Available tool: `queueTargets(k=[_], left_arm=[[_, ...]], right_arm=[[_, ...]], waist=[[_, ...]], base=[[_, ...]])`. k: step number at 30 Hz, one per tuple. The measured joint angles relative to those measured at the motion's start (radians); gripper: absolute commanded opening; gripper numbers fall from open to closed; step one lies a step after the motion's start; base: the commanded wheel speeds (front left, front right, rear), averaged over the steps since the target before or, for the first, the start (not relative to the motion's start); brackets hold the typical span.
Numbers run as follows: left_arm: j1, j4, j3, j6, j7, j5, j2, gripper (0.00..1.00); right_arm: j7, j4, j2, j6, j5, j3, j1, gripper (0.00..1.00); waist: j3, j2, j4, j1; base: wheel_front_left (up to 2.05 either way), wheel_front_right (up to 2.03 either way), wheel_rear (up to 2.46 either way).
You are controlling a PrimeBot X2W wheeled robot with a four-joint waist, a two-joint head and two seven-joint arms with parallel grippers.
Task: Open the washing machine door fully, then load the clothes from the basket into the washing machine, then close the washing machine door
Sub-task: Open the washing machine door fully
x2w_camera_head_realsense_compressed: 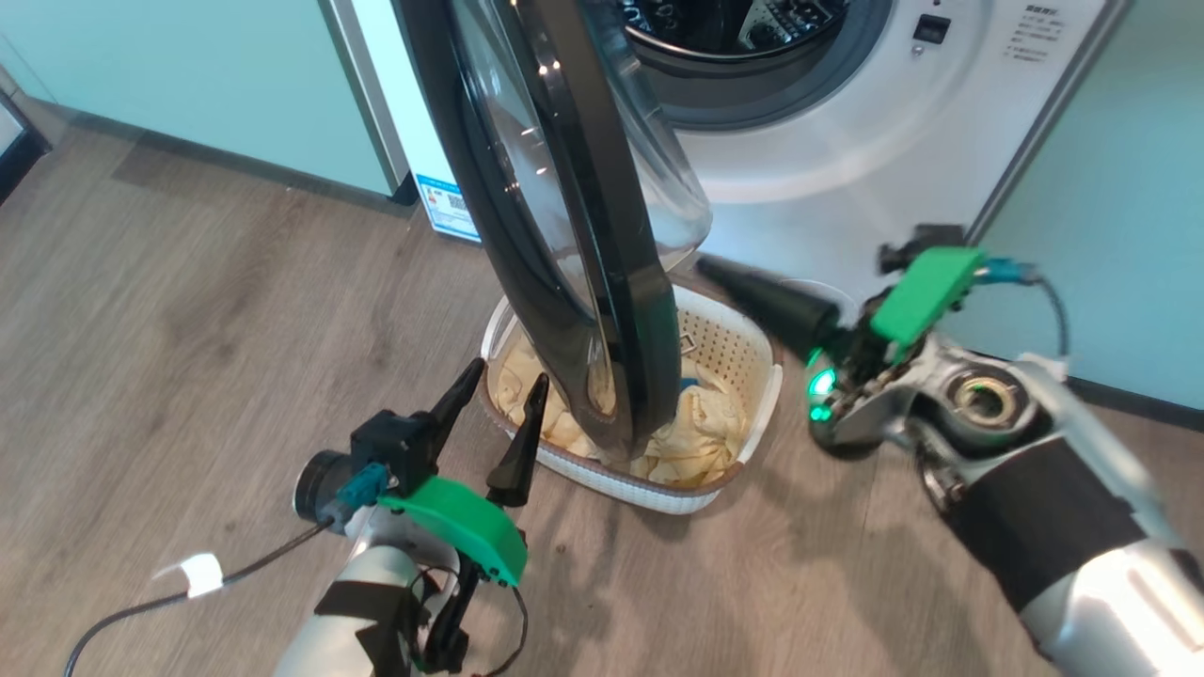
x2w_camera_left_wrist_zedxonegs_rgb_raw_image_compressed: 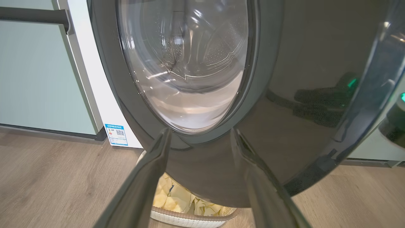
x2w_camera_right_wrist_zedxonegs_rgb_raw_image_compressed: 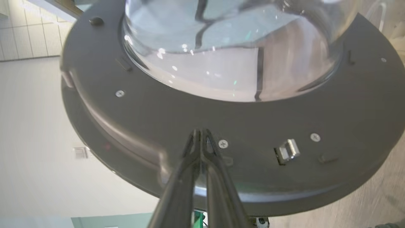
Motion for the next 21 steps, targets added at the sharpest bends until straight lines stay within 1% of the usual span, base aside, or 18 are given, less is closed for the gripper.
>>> queueTargets(k=[3,7,8,9,10,15,17,21], left_arm=[[0.001,0.0,0.012,0.0,0.0,0.0,0.0,1.0],[0.002,0.0,0.022,0.0,0.0,0.0,0.0,1.0],[0.004,0.0,0.024,0.0,0.0,0.0,0.0,1.0],[0.007,0.0,0.026,0.0,0.0,0.0,0.0,1.0],[0.011,0.0,0.028,0.0,0.0,0.003,0.0,1.0],[0.023,0.002,0.053,0.0,0.0,0.008,0.0,1.0],[0.025,0.002,0.06,0.0,0.0,0.009,0.001,1.0],[0.04,0.003,0.08,-0.001,0.0,0.017,0.001,1.0]], right_arm=[[-0.068,-0.031,-0.026,0.0,-0.002,-0.048,0.011,0.0],[-0.19,-0.084,-0.065,0.0,-0.023,-0.127,0.06,0.0],[-0.218,-0.1,-0.077,0.0,-0.032,-0.144,0.072,0.18],[-0.244,-0.119,-0.088,0.0,-0.047,-0.161,0.085,0.52],[-0.275,-0.137,-0.101,0.0,-0.063,-0.179,0.099,1.0],[-0.397,-0.205,-0.167,0.0,-0.139,-0.248,0.173,1.0],[-0.426,-0.228,-0.174,0.0,-0.132,-0.281,0.216,1.0],[-0.501,-0.268,-0.207,0.0,-0.171,-0.315,0.295,1.0]], waist=[[-0.004,0.0,-0.007,0.0001],[-0.008,0.0,-0.019,0.0001],[-0.009,0.0,-0.022,0.0001],[-0.011,0.0,-0.025,0.0001],[-0.013,0.0,-0.029,0.0001],[-0.025,0.0,-0.047,0.0],[-0.031,0.0,-0.056,0.0001],[-0.038,0.0,-0.077,0.0001]], base=[[0.0,0.0,0.0],[0.0,0.0,0.0],[0.0,0.0,0.0],[0.0,0.0,0.0],[0.0,0.0,0.0],[0.0,0.0,0.0],[0.0,0.0,0.0],[0.0,0.0,0.0]])
